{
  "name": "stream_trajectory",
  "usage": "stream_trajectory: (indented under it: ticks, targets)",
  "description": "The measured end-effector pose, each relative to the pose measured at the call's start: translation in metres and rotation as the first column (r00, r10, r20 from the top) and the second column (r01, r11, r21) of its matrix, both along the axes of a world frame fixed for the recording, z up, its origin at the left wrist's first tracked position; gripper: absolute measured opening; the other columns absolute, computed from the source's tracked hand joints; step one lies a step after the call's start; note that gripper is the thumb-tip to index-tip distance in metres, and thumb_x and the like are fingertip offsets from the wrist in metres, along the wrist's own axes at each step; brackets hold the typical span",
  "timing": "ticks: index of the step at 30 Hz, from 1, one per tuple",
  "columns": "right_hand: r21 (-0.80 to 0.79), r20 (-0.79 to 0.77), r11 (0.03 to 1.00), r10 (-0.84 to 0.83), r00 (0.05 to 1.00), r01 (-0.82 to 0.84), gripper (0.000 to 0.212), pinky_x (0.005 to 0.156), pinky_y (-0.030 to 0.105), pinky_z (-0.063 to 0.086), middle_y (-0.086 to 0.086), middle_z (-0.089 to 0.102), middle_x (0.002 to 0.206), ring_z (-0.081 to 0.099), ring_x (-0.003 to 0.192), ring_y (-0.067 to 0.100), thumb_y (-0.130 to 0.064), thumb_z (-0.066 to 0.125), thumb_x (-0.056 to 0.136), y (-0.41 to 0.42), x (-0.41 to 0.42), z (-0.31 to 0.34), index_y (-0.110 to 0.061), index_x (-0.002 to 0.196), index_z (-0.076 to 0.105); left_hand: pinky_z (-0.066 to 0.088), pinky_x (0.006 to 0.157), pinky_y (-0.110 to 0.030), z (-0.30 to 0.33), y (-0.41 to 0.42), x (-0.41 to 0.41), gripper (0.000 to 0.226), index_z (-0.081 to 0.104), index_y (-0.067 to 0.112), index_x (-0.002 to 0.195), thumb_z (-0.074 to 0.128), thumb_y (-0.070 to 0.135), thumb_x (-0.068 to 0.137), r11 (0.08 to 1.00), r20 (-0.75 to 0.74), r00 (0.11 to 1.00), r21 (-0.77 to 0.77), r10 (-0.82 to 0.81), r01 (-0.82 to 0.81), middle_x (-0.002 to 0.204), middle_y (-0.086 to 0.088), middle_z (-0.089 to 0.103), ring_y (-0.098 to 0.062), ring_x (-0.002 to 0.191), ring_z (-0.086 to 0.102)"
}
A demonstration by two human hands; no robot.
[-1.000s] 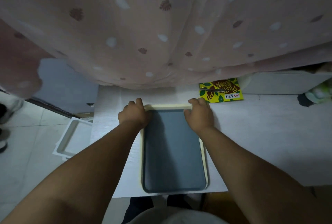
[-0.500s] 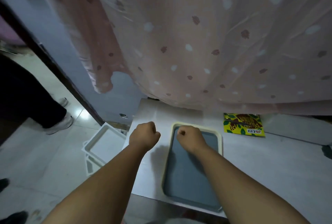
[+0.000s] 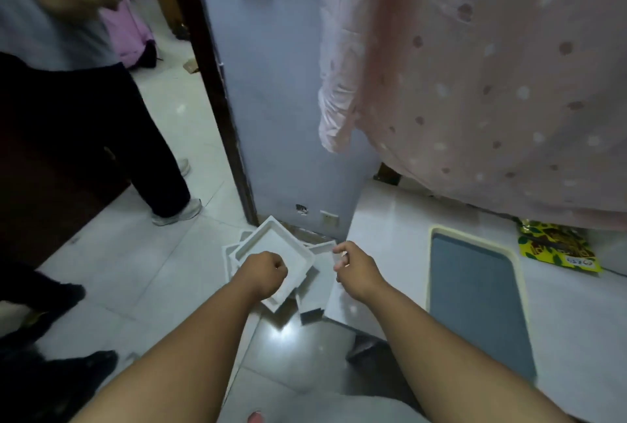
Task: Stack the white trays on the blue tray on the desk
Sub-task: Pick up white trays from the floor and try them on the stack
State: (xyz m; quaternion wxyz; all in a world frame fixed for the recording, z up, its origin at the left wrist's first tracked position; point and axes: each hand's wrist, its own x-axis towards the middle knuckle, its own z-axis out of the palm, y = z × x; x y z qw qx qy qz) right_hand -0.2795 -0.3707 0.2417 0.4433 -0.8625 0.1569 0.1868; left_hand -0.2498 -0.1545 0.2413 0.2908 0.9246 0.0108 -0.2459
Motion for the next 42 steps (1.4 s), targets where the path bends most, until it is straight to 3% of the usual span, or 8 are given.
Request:
stream_trajectory:
  ticks: [8, 13, 17, 22, 28, 34, 38, 42]
  targets:
    - [0.056, -0.121, 0.998, -0.022, 0.992, 0.029, 0.024, 0.048, 0.015, 0.044, 0.004, 0.065, 0.094, 0.072, 0.076, 0.028, -0.011, 0.054, 0.096, 0.097, 0.002, -0.011, -0.018, 0.117, 0.064, 0.053, 0.070, -0.034, -0.019, 0.108, -0.021, 0.027, 0.065, 0.007, 0.077, 0.049, 0.025, 0.089, 0.995, -0.113, 0.989, 0.007, 0.098, -0.098, 0.087, -0.011, 0.071, -0.028, 0.079, 0.067]
    - [0.007, -0.134, 0.998, 0.061, 0.989, -0.061, 0.053, 0.062, 0.021, 0.045, -0.003, 0.063, 0.100, 0.062, 0.083, 0.015, -0.004, 0.062, 0.085, 0.110, 0.026, -0.029, -0.024, 0.134, 0.056, 0.045, 0.062, -0.031, -0.033, 0.115, -0.014, 0.023, 0.059, 0.009, 0.071, 0.049, 0.021, 0.088, 0.988, -0.152, 0.977, -0.025, 0.149, -0.155, 0.085, -0.015, 0.070, -0.024, 0.068, 0.058]
    - [0.000, -0.201, 0.997, 0.081, 0.976, -0.083, 0.057, 0.076, 0.025, 0.050, 0.002, 0.062, 0.113, 0.062, 0.092, 0.017, -0.011, 0.072, 0.080, 0.114, 0.059, -0.047, -0.019, 0.135, 0.058, 0.046, 0.062, -0.033, -0.043, 0.116, 0.002, 0.024, 0.061, 0.003, 0.079, 0.047, 0.020, 0.088, 0.979, -0.160, 0.968, -0.046, 0.191, -0.200, 0.089, -0.014, 0.070, -0.022, 0.068, 0.055]
    - [0.019, -0.250, 0.983, 0.181, 0.951, -0.182, 0.058, 0.085, 0.025, 0.040, 0.004, 0.056, 0.138, 0.058, 0.117, 0.021, -0.025, 0.070, 0.087, 0.128, 0.105, -0.069, -0.018, 0.142, 0.052, 0.055, 0.071, -0.035, -0.046, 0.131, 0.033, 0.025, 0.067, 0.011, 0.088, 0.046, 0.024, 0.093, 0.952, -0.173, 0.938, -0.007, 0.302, -0.307, 0.088, -0.005, 0.070, -0.025, 0.083, 0.067]
    - [-0.005, -0.333, 0.966, 0.241, 0.912, -0.257, 0.054, 0.089, 0.024, 0.039, 0.003, 0.058, 0.137, 0.057, 0.121, 0.021, -0.029, 0.063, 0.090, 0.132, 0.178, -0.114, -0.019, 0.141, 0.052, 0.049, 0.064, -0.029, -0.101, 0.128, 0.080, 0.024, 0.063, 0.016, 0.081, 0.044, 0.024, 0.092, 0.871, -0.273, 0.835, 0.024, 0.477, -0.490, 0.083, -0.003, 0.069, -0.024, 0.082, 0.068]
    - [-0.116, -0.399, 0.956, 0.203, 0.894, -0.269, 0.037, 0.081, 0.026, 0.041, 0.000, 0.064, 0.115, 0.059, 0.101, 0.021, -0.026, 0.070, 0.087, 0.134, 0.234, -0.186, -0.015, 0.122, 0.064, 0.046, 0.078, -0.028, -0.188, 0.107, 0.109, 0.016, 0.064, 0.017, 0.096, 0.050, 0.023, 0.093, 0.852, -0.391, 0.779, 0.025, 0.490, -0.523, 0.096, 0.005, 0.060, -0.016, 0.089, 0.056]
    - [-0.222, -0.394, 0.943, 0.144, 0.908, -0.246, 0.020, 0.070, 0.029, 0.046, 0.002, 0.064, 0.077, 0.063, 0.080, 0.024, -0.026, 0.072, 0.085, 0.142, 0.264, -0.248, -0.012, 0.074, 0.063, 0.046, 0.083, -0.030, -0.254, 0.107, 0.134, 0.018, 0.065, 0.017, 0.100, 0.051, 0.025, 0.091, 0.807, -0.460, 0.709, 0.029, 0.535, -0.590, 0.098, 0.003, 0.064, -0.020, 0.096, 0.061]
    - [-0.282, -0.403, 0.947, 0.029, 0.915, -0.154, 0.018, 0.054, 0.023, 0.044, 0.002, 0.061, 0.064, 0.059, 0.064, 0.020, -0.013, 0.072, 0.080, 0.144, 0.288, -0.352, -0.011, 0.065, 0.062, 0.049, 0.097, -0.034, -0.355, 0.105, 0.161, 0.041, 0.061, 0.014, 0.127, 0.056, 0.029, 0.089, 0.702, -0.512, 0.591, 0.033, 0.623, -0.711, 0.124, -0.007, 0.066, -0.027, 0.111, 0.063]
